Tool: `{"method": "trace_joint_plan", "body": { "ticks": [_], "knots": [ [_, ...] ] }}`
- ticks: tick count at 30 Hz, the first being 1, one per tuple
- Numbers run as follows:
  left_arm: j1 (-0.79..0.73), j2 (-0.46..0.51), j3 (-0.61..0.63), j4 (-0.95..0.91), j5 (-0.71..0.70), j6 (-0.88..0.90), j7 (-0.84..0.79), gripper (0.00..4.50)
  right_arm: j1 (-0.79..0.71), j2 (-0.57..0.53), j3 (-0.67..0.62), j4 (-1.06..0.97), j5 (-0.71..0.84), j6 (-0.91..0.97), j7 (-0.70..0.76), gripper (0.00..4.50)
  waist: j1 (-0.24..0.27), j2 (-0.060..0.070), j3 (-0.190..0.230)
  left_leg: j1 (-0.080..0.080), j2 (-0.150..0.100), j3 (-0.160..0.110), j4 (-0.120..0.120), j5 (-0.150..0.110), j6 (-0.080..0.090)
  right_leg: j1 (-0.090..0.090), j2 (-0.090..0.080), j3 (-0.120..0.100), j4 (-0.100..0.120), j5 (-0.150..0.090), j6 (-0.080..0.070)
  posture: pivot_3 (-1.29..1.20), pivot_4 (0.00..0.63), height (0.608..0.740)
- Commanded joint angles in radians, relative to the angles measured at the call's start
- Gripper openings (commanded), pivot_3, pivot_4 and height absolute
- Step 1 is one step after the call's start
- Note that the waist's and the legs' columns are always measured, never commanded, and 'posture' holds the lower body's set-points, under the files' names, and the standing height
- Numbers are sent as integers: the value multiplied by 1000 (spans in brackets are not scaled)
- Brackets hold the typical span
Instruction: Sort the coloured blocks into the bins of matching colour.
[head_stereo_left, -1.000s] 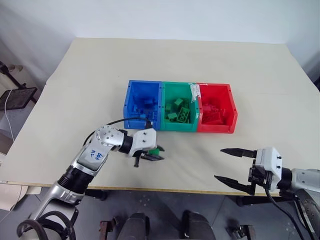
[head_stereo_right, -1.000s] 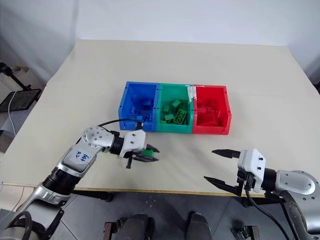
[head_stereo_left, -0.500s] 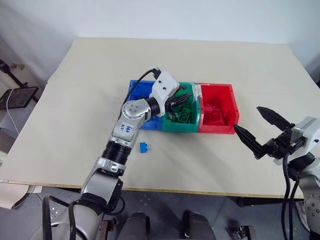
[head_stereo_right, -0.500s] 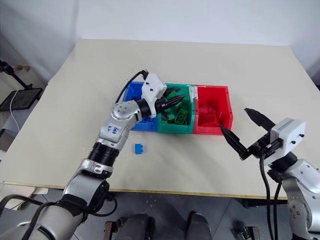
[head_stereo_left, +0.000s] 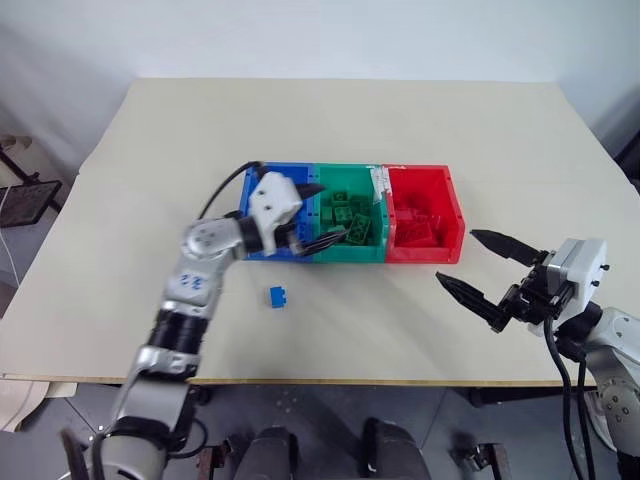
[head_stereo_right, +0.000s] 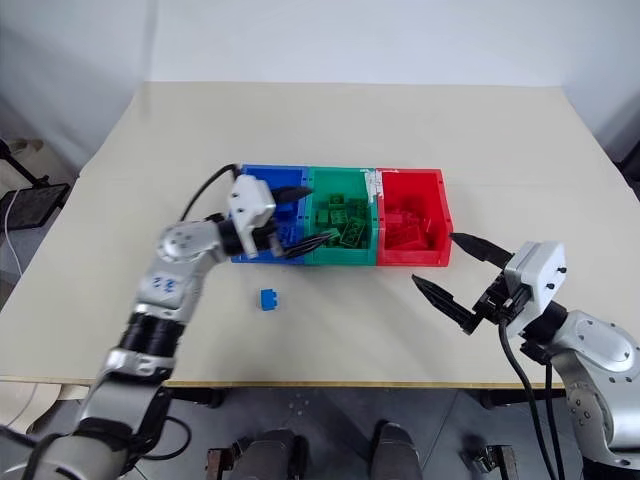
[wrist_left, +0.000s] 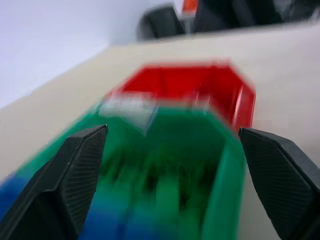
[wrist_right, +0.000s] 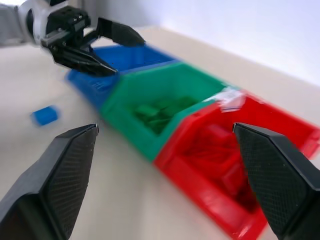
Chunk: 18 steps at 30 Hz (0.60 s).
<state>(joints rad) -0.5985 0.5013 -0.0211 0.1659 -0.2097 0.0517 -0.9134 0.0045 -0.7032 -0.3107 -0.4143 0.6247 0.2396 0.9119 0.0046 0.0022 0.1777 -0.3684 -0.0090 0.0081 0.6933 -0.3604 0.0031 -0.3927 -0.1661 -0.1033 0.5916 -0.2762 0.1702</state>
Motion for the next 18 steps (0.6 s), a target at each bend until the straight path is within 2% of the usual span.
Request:
{"method": "trace_joint_plan", "body": {
  "ticks": [1, 5, 10, 14, 18],
  "knots": [
    [119, 150, 118, -121, -133, 19, -172, 4474, -47, -40, 60, 27, 8, -15, 124, 4500, -4, 0, 0, 0, 0, 0, 0, 0, 0, 0, 0, 0, 0, 0, 0, 0, 150, 740],
    [312, 314, 237, -110, -178, 21, -277, 4474, -113, -60, 140, 89, -37, -42, 217, 4500, -2, 0, 0, -1, 1, -1, 1, -1, -1, 1, 0, -1, -1, 0, 0, 0, 150, 740],
    [436, 350, 344, -36, -167, -55, -252, 4474, -177, -56, 190, 170, -87, -95, 282, 4500, 19, 0, 0, -1, 1, -1, 4, -2, 0, 1, 0, -1, -1, 0, 0, 0, 150, 740],
    [473, 320, 310, -166, -181, -8, -213, 4474, -193, -61, 193, 212, -97, -111, 313, 4500, 25, 0, 0, -1, 1, -1, 4, -3, 0, 1, 0, -1, 0, 0, 0, 0, 150, 740],
    [455, 275, 133, -340, -111, 49, -178, 4474, -186, -89, 181, 234, -105, -98, 339, 4500, 22, 0, 0, -1, 1, 0, 5, -3, 0, 1, 0, -1, 0, 0, 0, 0, 150, 740]
  ]
}}
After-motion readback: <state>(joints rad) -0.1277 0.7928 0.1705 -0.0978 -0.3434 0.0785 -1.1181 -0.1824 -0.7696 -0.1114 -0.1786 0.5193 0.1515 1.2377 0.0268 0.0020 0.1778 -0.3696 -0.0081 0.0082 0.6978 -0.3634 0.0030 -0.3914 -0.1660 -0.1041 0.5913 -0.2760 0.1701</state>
